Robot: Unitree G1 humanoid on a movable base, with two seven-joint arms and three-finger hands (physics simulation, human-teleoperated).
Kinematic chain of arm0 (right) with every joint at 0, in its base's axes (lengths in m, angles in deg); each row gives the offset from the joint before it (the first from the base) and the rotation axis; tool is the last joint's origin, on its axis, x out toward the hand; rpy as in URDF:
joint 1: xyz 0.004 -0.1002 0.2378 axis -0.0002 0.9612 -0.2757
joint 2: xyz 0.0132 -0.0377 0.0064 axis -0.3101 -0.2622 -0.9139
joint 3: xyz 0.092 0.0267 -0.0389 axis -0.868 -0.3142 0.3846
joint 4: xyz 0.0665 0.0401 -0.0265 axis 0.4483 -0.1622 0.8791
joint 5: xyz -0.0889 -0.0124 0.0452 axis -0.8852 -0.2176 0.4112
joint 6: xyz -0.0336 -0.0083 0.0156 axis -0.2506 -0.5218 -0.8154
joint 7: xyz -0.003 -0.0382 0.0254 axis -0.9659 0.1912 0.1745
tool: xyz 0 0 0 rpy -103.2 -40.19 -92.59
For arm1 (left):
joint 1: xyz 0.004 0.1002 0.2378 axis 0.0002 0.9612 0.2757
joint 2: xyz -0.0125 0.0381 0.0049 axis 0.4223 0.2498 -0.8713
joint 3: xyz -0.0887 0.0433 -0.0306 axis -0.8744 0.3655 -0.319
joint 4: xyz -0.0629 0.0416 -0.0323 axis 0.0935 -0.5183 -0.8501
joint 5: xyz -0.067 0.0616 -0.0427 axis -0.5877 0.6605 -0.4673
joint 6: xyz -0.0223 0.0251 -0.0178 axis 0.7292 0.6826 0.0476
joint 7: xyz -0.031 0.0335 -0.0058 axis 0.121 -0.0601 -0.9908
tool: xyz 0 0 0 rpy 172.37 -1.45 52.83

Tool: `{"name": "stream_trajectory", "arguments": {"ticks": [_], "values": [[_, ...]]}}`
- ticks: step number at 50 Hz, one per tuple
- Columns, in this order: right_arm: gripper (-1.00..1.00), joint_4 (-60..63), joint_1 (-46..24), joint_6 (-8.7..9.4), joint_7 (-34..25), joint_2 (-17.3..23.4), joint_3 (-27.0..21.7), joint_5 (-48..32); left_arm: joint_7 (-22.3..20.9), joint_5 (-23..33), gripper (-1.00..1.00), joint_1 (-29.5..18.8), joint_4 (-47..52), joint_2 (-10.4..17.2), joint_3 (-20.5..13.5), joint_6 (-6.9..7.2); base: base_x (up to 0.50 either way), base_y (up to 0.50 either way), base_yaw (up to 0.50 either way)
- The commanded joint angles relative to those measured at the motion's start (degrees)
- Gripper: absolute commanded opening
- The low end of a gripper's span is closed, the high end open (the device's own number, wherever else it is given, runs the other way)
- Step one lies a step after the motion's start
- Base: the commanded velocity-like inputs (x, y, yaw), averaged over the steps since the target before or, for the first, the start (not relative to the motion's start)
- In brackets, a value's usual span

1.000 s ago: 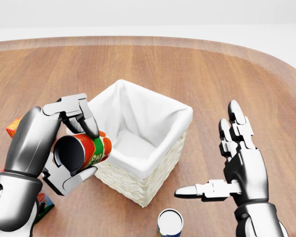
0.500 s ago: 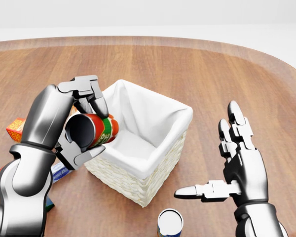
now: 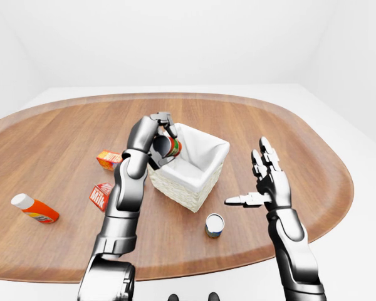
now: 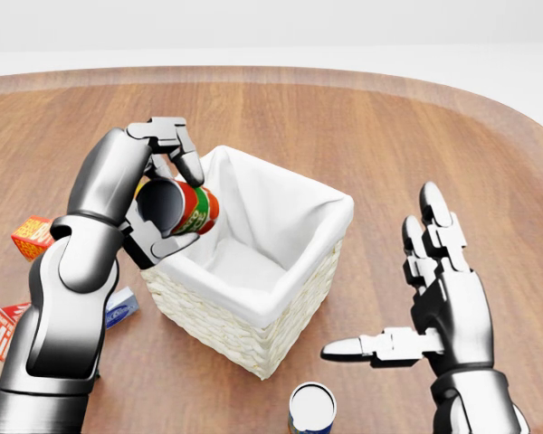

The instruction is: Pick up the tomato sauce, and put it in the basket.

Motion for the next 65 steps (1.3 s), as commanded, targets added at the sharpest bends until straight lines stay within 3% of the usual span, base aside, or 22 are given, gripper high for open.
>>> {"name": "stream_trajectory", "arguments": {"ticks": [1, 14, 25, 26, 27, 29, 32, 39, 44, 52, 60, 65], "values": [[1.00, 0.2, -0.4, 0.00, 0.0, 0.2, -0.5, 0.4, 4.1, -2.1, -1.00, -7.7, -12.5, 0.9, 0.0, 0.00, 0.00, 0.00, 0.00], [1.00, -0.3, -0.3, 0.00, 0.0, 0.1, -0.3, 0.4, 7.1, -3.2, -1.00, -15.3, -25.9, 0.9, 0.2, 0.00, 0.00, 0.00, 0.00], [1.00, 0.2, 0.3, 0.00, 0.0, -0.1, 0.3, 0.0, 9.8, -3.7, -1.00, -18.5, -34.2, 0.2, 0.9, -0.03, 0.00, 0.00, 0.00], [1.00, 0.2, 0.4, 0.00, 0.0, -0.1, 0.3, 0.0, 10.3, -3.8, -1.00, -19.1, -35.9, 0.3, 0.9, -0.75, 0.00, 0.00, 0.00], [1.00, 0.2, 0.4, 0.00, -0.1, -0.1, 0.3, 0.0, 10.0, -4.0, -1.00, -19.8, -36.3, 0.1, 0.8, -0.27, 0.00, 0.00, 0.00], [1.00, 0.1, 0.4, 0.00, -0.1, -0.1, 0.3, -0.1, 10.5, -4.3, -1.00, -20.3, -38.0, -0.1, 0.9, -0.96, 0.00, 0.00, 0.00], [1.00, -0.5, 0.4, 0.00, -0.1, -0.2, 0.4, -0.2, 12.1, -4.7, -1.00, -22.4, -43.1, -0.6, 1.1, -3.10, 0.00, 0.00, 0.00], [1.00, -0.2, 0.5, 0.00, -0.2, -0.2, 0.5, -0.1, 12.7, -4.4, -1.00, -24.4, -46.1, -1.3, 1.7, -3.41, 0.00, 0.00, 0.00], [1.00, -0.7, 0.8, 0.00, -0.2, -0.3, 0.7, -0.3, 14.7, -4.2, -1.00, -25.9, -51.9, -1.8, 1.8, -6.35, 0.00, 0.00, 0.00], [1.00, -0.5, 0.8, 0.00, -0.2, -0.3, 0.7, -0.3, 15.7, -3.6, -1.00, -28.0, -55.9, -2.3, 2.1, -7.26, 0.00, 0.00, 0.00], [1.00, -0.9, 0.7, 0.00, -0.2, -0.3, 0.8, -0.3, 17.5, -2.6, -1.00, -28.7, -60.7, -2.6, 2.2, -9.35, 0.00, 0.00, 0.00], [1.00, -1.2, 0.6, 0.00, -0.2, -0.3, 0.8, -0.3, 17.6, -2.9, -1.00, -29.0, -62.4, -2.6, 1.5, -9.94, 0.00, 0.00, 0.00]]}}
